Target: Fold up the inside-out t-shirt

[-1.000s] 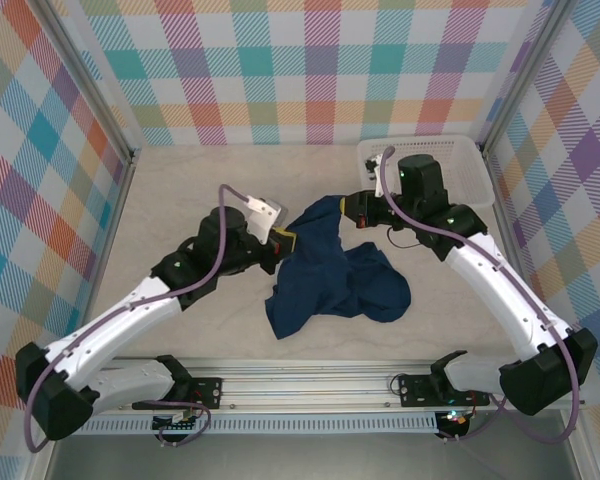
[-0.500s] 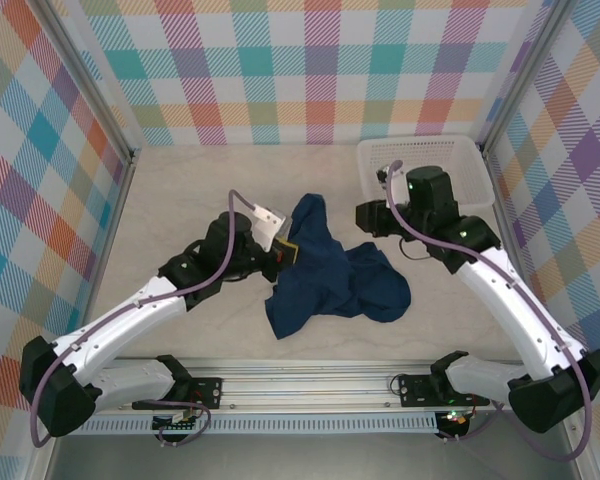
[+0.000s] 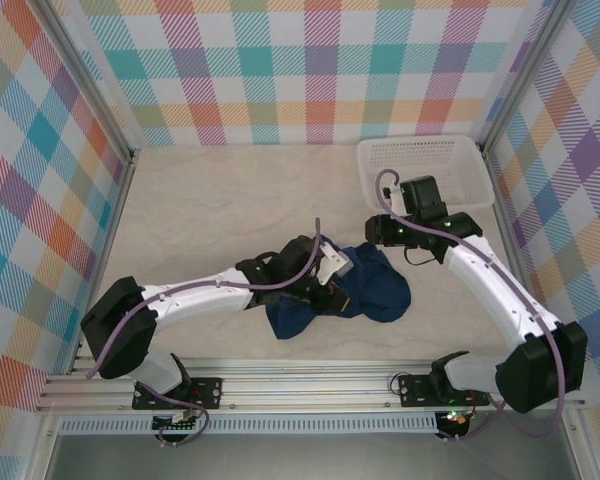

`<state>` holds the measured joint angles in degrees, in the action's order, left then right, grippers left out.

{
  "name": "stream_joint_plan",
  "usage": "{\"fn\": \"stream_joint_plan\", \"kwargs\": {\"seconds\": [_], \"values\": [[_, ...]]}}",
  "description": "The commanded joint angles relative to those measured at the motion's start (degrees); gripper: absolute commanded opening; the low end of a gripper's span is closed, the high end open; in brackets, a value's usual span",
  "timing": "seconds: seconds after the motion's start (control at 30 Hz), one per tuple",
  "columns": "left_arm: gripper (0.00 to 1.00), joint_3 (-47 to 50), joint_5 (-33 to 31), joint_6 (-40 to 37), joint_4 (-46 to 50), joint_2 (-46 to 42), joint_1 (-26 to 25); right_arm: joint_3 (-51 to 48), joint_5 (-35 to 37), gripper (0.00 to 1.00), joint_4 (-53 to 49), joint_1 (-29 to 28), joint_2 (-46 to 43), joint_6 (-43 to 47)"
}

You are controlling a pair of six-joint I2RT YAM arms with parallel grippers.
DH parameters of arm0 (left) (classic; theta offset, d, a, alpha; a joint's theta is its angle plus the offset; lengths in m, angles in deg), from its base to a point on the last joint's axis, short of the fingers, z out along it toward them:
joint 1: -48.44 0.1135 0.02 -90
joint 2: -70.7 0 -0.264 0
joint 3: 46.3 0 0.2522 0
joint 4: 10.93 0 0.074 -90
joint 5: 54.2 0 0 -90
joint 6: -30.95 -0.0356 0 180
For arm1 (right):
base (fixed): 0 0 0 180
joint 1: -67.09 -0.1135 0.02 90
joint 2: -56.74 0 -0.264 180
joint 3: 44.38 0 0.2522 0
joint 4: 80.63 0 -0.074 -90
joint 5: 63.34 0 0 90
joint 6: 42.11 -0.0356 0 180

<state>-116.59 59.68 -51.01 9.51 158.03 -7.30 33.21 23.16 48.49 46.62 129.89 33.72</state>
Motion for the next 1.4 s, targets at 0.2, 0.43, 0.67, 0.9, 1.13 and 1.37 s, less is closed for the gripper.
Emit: {"fn": "stream_joint_plan", "kwargs": {"seconds": [0.2,0.43,0.67,0.9,1.13,1.37], "values": [[0.78,5.74,-3.56,-1.79,-0.65,-16.41,3.14,-1.85,-1.22,0.52,8.03,1.39,11.33,-0.57],[0.83,3.19,-21.33,10.65,3.12,-14.01,14.52,0.11,2.76,0.55,10.1,1.32,20.67,-0.79],[0.83,-3.87,-22.31,15.11,8.74,2.77,23.03,-0.98,2.45,0.65,13.61,0.16,26.05,-3.39],[0.76,-7.76,-14.58,15.53,7.57,15.14,23.14,-0.37,1.3,0.63,15.24,-0.31,31.63,-4.52],[0.42,-8.02,-9.84,16.37,4.23,19.61,23.18,0.41,-0.01,0.4,17.4,-0.62,35.04,-4.81],[0.01,-11.61,-13.03,13.49,6.16,18.15,23.23,0.98,-0.06,0.04,20.84,-0.62,31.36,-2.6]]}}
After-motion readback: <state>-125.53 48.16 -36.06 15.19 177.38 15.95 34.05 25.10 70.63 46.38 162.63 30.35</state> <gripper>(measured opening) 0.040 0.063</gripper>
